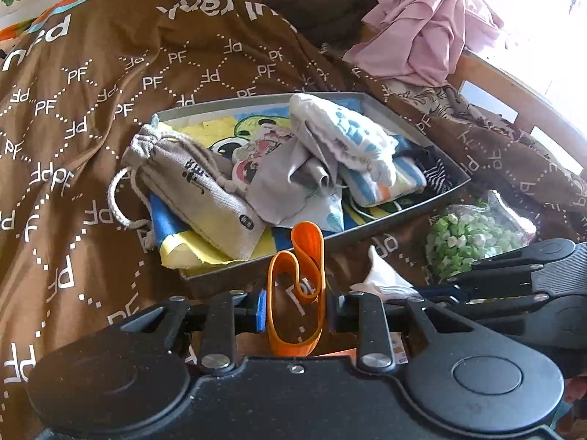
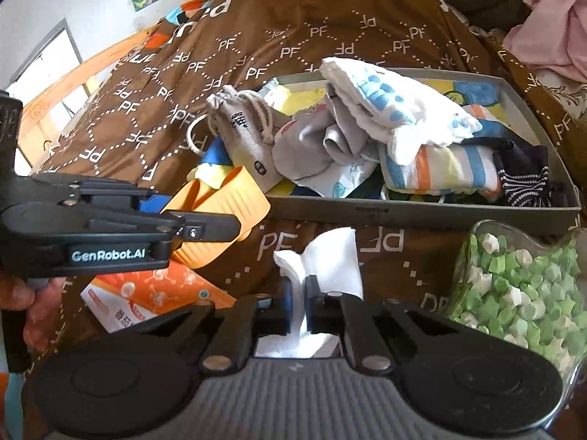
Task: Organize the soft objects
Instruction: 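Lift the orange band with the left tool while the right tool carries the tissue over the tray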
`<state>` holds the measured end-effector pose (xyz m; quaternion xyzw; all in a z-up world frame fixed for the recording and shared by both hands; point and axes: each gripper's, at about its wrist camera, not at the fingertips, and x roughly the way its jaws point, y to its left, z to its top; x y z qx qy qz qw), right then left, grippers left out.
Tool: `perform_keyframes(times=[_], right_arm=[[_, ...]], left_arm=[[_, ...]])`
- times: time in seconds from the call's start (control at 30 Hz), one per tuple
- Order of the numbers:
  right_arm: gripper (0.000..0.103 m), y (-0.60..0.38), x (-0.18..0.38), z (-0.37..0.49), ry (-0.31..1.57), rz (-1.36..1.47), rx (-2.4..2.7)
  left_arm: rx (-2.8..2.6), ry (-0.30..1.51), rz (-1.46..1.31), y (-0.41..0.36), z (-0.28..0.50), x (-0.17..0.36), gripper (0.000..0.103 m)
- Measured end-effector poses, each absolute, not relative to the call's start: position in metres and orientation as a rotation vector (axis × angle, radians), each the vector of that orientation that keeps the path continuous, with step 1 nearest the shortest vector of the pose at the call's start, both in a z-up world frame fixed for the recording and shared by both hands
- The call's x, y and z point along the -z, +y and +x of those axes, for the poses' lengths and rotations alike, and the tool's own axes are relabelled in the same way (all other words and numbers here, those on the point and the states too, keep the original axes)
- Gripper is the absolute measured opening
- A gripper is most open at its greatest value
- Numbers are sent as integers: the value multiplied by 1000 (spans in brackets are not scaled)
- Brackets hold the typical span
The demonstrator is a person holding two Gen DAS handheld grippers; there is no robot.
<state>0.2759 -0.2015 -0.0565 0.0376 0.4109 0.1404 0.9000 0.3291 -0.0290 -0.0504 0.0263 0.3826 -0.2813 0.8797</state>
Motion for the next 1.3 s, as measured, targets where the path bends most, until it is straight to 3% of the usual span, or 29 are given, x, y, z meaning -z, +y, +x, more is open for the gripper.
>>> perform_keyframes(times=[0.5, 0.8, 1.03, 1.3], right_arm=[[6, -198, 14, 267, 486, 21, -240], [6, -207, -32, 331, 302, 66, -233], [7, -231, -24, 390, 312, 246, -251], [7, -256, 17, 419, 485, 384, -239]], left_arm=[[541, 600, -128, -5, 328, 14, 30], [456, 460, -87, -21, 381, -3, 31], [452, 541, -108, -39, 436, 14, 34], [431, 628, -183, -46, 455, 43, 34]])
